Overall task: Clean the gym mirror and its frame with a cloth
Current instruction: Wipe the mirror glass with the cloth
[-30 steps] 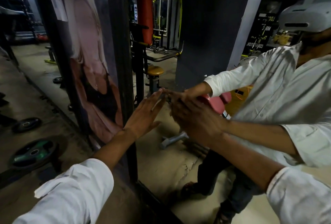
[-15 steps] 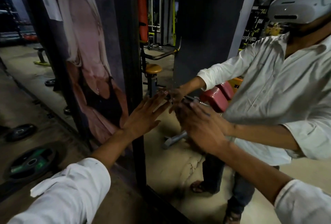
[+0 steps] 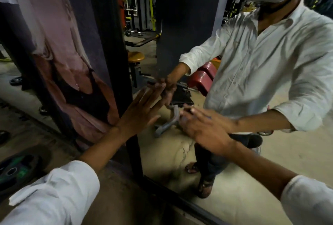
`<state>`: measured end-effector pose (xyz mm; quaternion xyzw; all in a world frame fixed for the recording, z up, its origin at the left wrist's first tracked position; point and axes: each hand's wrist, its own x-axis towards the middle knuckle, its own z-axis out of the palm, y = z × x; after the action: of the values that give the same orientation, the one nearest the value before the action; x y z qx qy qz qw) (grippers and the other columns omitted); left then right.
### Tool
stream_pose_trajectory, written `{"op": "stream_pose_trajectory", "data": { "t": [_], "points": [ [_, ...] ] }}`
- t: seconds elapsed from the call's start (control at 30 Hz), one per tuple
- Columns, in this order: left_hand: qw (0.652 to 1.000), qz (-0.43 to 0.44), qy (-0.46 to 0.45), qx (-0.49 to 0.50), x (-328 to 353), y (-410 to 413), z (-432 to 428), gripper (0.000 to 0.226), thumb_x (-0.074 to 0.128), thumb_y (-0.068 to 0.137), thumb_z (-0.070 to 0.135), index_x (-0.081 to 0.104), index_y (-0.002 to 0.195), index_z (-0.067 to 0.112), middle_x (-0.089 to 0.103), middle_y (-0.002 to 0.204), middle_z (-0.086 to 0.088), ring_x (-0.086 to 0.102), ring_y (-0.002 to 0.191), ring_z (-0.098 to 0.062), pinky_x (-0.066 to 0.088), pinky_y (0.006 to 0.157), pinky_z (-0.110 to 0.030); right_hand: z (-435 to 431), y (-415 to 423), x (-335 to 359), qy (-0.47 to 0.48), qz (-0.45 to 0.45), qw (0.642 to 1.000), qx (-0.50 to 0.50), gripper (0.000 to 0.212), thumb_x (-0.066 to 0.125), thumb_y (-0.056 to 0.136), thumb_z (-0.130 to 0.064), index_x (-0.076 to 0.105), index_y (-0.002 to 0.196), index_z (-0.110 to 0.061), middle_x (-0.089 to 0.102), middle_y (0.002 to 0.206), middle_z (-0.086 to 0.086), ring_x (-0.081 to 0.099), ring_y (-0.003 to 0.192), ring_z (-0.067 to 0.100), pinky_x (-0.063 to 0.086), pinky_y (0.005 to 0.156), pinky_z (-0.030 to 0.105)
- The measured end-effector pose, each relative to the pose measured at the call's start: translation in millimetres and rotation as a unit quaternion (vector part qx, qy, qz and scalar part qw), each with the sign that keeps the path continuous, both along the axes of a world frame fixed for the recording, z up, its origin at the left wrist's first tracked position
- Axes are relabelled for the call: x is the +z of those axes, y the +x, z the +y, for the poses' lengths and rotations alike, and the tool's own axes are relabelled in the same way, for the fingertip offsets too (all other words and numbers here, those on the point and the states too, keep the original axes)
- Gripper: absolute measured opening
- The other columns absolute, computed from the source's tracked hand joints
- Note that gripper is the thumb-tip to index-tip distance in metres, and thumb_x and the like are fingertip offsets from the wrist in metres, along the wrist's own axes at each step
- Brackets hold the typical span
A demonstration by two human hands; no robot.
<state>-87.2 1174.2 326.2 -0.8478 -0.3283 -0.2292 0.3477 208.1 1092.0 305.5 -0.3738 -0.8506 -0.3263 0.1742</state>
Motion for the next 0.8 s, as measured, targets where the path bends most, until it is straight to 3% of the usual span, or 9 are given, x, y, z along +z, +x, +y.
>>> {"op": "stream_pose_trajectory", "data": {
  "t": [0.17,0.27,0.33,0.5,0.57,0.63,0.7,0.73,0.8],
  "points": [
    [0.993,0.066,0.064,-0.067,18,63,-16,0.084,0.057,0.104,0.039,0.014,0.171,0.014,0.013,0.176,-0.020,0.015,0.162,-0.039,0.023,0.130,-0.058,-10,66,37,0.099,-0.041,0.993,-0.052,0.056,0.047,0.110,-0.033,0.040,0.161,-0.011,0.027,0.171,0.014,0.003,0.163,0.030,0.000,0.132,0.048],
    [0.982,0.114,0.109,-0.107,34,104,-21,0.081,0.050,0.107,0.042,0.010,0.171,0.012,0.010,0.176,-0.020,0.016,0.163,-0.038,0.020,0.131,-0.056,-33,90,-17,-0.005,-0.083,0.995,-0.058,0.052,0.036,0.115,-0.028,0.031,0.165,-0.012,0.032,0.169,0.009,0.003,0.163,0.025,0.006,0.132,0.043],
    [0.974,0.134,0.142,-0.111,43,119,-22,0.085,0.048,0.106,0.050,0.010,0.171,0.012,0.012,0.176,-0.019,0.018,0.162,-0.039,0.023,0.130,-0.056,-47,109,-21,-0.104,-0.026,0.994,0.011,0.055,0.039,0.116,-0.036,0.027,0.166,-0.018,0.033,0.169,0.004,0.016,0.161,0.022,0.012,0.132,0.043],
    [0.971,0.146,0.133,-0.133,45,118,-18,0.072,0.036,0.112,0.048,0.013,0.171,0.013,0.015,0.176,-0.020,0.017,0.162,-0.040,0.022,0.130,-0.059,-98,112,1,-0.033,0.148,0.982,-0.109,0.055,0.028,0.110,-0.020,0.029,0.165,-0.016,0.019,0.174,0.011,0.015,0.161,0.037,0.007,0.118,0.077],
    [0.975,0.123,0.123,-0.138,41,121,-19,0.068,0.032,0.113,0.046,0.017,0.170,0.012,0.017,0.175,-0.021,0.018,0.162,-0.040,0.022,0.129,-0.060,-90,121,-8,-0.091,0.197,0.976,-0.036,0.054,0.028,0.112,-0.021,0.028,0.166,-0.017,0.018,0.175,0.009,0.014,0.162,0.034,0.009,0.119,0.076],
    [0.976,0.103,0.132,-0.135,38,125,-20,0.070,0.040,0.111,0.047,0.022,0.169,0.012,0.021,0.174,-0.021,0.021,0.161,-0.041,0.023,0.129,-0.061,-73,132,-4,-0.177,0.223,0.954,0.089,0.059,0.043,0.113,-0.028,0.023,0.167,-0.016,0.022,0.174,0.007,0.018,0.161,0.029,0.014,0.130,0.056],
    [0.975,0.099,0.142,-0.137,41,126,-19,0.078,0.053,0.107,0.048,0.023,0.169,0.011,0.021,0.174,-0.021,0.023,0.160,-0.041,0.028,0.126,-0.061,-54,145,-13,-0.341,0.302,0.874,0.170,0.077,0.053,0.109,-0.040,0.011,0.168,-0.014,0.021,0.173,0.015,0.020,0.156,0.048,0.019,0.128,0.062],
    [0.974,0.104,0.143,-0.141,42,125,-19,0.081,0.055,0.106,0.049,0.022,0.169,0.011,0.021,0.174,-0.021,0.023,0.160,-0.041,0.031,0.126,-0.061,-48,152,-14,-0.331,0.315,0.867,0.197,0.080,0.055,0.109,-0.042,0.008,0.168,-0.017,0.019,0.173,0.018,0.020,0.153,0.057,0.019,0.126,0.066],
    [0.967,0.126,0.166,-0.144,42,122,-16,0.084,0.052,0.105,0.054,0.020,0.170,0.011,0.020,0.174,-0.022,0.024,0.160,-0.041,0.034,0.125,-0.059,-51,155,3,-0.267,0.300,0.889,0.222,0.072,0.053,0.110,-0.039,0.012,0.168,-0.029,0.020,0.174,0.012,0.022,0.156,0.046,0.023,0.127,0.059]
  ]
}}
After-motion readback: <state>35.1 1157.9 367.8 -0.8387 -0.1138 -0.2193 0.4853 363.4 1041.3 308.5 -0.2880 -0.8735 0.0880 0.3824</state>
